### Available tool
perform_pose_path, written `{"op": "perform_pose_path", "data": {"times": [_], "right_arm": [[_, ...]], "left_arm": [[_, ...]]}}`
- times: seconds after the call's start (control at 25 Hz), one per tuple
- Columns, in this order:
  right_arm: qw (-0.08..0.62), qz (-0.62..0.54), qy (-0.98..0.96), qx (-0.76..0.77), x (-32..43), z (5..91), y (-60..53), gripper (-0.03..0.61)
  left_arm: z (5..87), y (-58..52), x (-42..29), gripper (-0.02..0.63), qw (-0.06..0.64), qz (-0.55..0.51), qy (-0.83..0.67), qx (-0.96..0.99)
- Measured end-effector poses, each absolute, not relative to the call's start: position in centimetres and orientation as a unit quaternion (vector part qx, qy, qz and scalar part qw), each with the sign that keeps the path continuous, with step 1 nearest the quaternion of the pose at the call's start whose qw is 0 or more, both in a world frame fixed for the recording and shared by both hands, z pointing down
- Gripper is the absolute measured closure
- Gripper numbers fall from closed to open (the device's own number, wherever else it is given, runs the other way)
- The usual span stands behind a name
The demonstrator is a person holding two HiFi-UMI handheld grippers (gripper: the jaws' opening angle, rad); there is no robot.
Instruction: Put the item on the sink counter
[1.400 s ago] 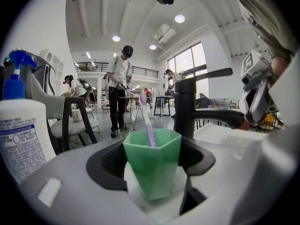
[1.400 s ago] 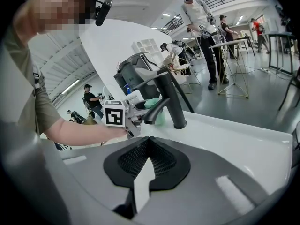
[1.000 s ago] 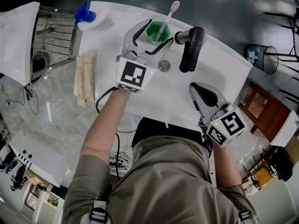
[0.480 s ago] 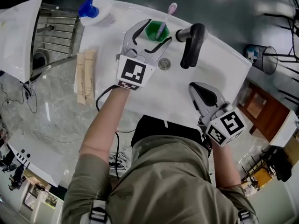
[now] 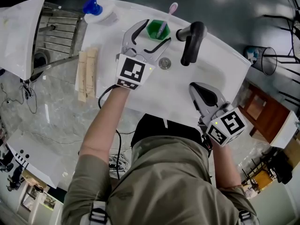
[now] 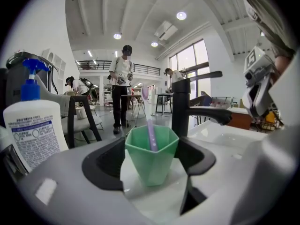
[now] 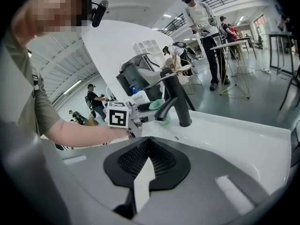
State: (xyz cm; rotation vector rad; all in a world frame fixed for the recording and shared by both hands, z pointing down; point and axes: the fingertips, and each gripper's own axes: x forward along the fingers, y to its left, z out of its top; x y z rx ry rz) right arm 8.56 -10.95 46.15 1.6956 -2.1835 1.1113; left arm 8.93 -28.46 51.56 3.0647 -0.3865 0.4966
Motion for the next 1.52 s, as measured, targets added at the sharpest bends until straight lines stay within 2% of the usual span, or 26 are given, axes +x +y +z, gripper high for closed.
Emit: {"op": "perform_pose_path", "data": {"times": [0.56,0.96,1.52], "right_arm": [[0.062,0.338,-0.754,0.561,6.9,42.2,-11.1,0.566],[0.042,0.295,-0.768,0.567,6.7,37.7,-10.4,0.566],[0.030,0.255,-0.794,0.552,4.8,33.5,-8.9,0.566]], "left_arm": [[44.4,-25.8,5.0,0.291,-0.008,0.144,-0.155,0.977],[37.9,-21.2,1.0,0.415,-0.018,0.135,-0.164,0.977],[33.5,-16.3,-2.2,0.544,-0.031,0.137,-0.184,0.973]]}}
